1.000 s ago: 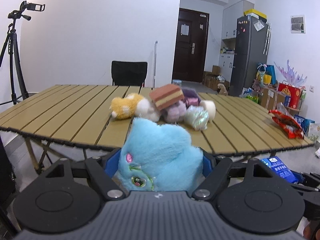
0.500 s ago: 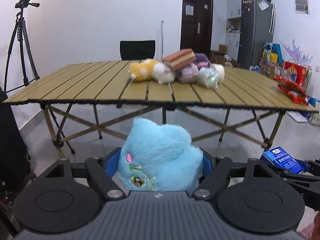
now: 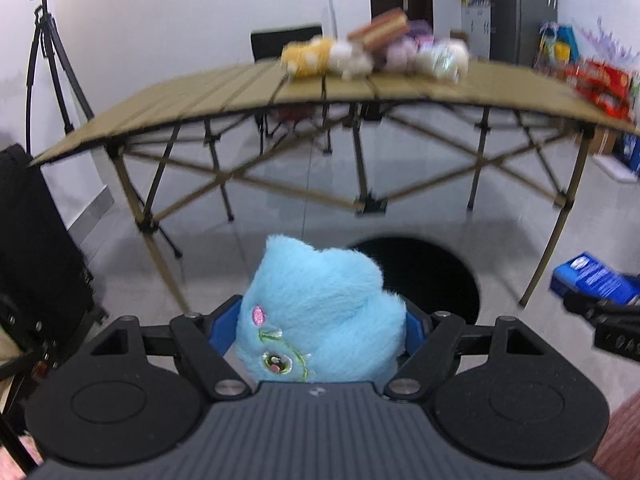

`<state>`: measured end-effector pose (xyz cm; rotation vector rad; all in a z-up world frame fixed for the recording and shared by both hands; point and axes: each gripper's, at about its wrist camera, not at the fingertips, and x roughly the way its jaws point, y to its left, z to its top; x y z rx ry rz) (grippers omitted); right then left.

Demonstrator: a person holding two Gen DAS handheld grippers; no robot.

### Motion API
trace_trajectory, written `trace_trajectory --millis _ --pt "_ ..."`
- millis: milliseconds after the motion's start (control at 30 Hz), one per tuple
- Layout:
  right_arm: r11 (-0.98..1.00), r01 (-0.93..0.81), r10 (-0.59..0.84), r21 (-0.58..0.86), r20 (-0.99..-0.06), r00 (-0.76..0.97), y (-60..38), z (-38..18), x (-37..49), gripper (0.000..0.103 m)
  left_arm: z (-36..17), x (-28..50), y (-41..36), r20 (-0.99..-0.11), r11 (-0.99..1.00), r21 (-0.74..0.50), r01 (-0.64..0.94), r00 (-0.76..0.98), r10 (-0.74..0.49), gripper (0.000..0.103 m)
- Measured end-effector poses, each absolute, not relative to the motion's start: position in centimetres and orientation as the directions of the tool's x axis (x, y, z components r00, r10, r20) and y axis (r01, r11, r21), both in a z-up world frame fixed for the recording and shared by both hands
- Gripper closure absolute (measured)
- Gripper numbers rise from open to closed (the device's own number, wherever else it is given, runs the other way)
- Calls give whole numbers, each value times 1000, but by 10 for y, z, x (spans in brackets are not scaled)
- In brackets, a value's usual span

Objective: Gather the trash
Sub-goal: 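Carry the plush toy and tissue pack back over the black bin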

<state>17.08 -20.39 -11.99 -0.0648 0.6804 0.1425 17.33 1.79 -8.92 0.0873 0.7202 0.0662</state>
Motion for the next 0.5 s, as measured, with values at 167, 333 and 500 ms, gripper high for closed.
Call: trace_trajectory --millis 167,333,500 --pt "988 -151 90 -26 -697 712 -199 -141 170 52 -116 176 30 -734 992 117 -46 669 117 25" --pt "987 -152 71 -47 -724 686 -196 -152 168 52 -124 184 39 -787 993 83 -81 606 115 25" --pt "989 -136 52 -54 -737 674 -198 -157 170 52 -121 187 31 -795 994 81 -71 597 107 25"
